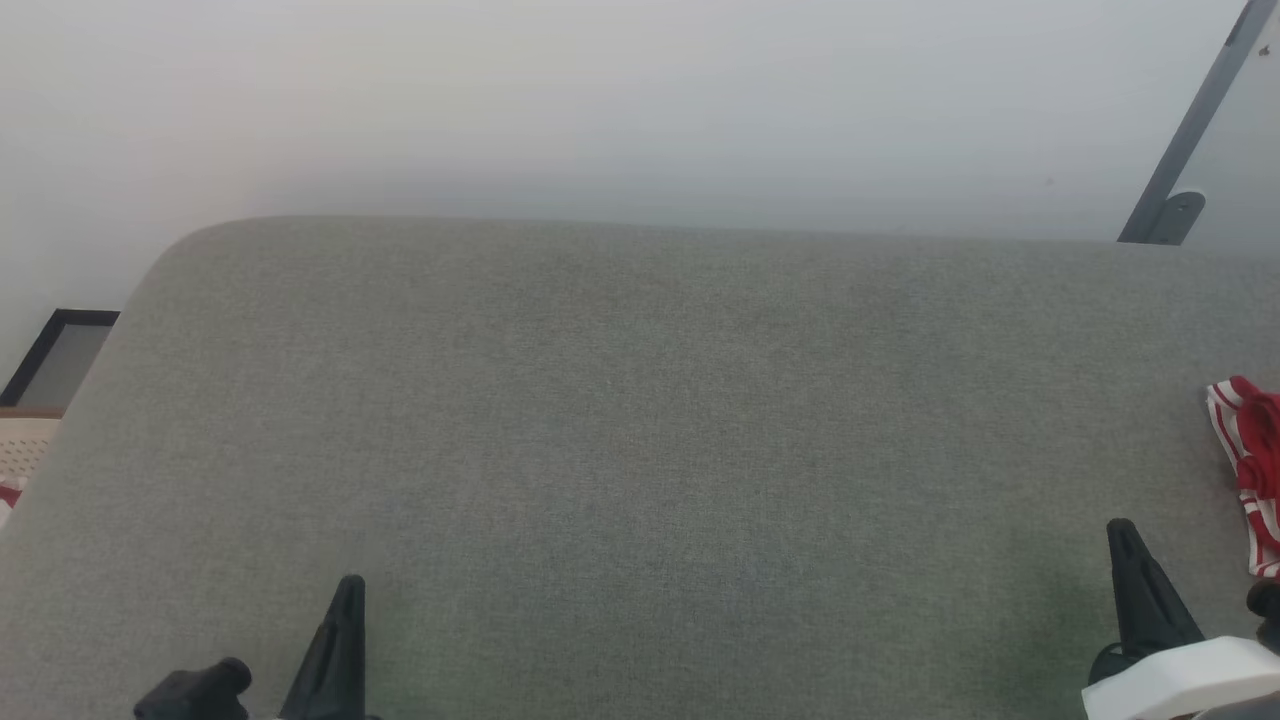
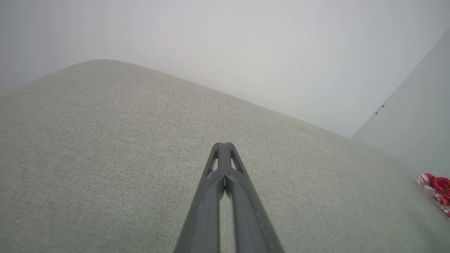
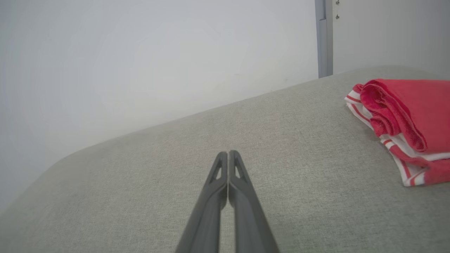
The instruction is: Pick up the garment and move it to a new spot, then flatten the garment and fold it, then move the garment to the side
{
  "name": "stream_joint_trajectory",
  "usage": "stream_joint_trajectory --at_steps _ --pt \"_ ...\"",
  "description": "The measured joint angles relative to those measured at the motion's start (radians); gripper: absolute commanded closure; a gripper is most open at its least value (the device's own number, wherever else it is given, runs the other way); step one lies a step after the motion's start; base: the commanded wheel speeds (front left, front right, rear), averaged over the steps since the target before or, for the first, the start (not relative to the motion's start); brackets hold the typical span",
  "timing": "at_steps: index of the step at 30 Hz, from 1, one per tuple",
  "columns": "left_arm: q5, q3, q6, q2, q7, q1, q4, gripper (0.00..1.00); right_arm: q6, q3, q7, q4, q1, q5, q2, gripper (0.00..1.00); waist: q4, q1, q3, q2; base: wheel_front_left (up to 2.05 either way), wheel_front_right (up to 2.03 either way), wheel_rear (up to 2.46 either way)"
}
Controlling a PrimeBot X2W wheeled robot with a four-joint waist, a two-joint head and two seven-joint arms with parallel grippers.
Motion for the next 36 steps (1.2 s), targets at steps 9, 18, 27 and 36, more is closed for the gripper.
stream_joint_trajectory --at_steps 9,18,27,36 --pt "-0.154 0.002 0.0 -0.002 0.035 -0.035 0.017 1.0 0.0 -0.001 0.032 0.005 -0.019 0.135 0.017 1.0 -0.007 0.0 0.001 0.0 0.0 0.0 0.0" --pt "-0.286 0.007 0.0 -0.004 0.067 -0.06 0.032 1.0 0.0 -0.003 0.062 0.009 -0.037 0.256 0.031 1.0 -0.014 0.0 0.002 0.0 0.0 0.0 0.0" --pt "-0.407 0.012 0.0 -0.008 0.098 -0.086 0.042 1.0 0.0 -0.005 0.091 0.015 -0.053 0.367 0.045 1.0 -0.021 0.0 0.003 0.0 0.0 0.0 0.0" --pt "-0.503 0.016 0.0 -0.012 0.122 -0.106 0.051 1.0 0.0 -0.006 0.112 0.018 -0.065 0.456 0.056 1.0 -0.028 0.0 0.004 0.0 0.0 0.0 0.0"
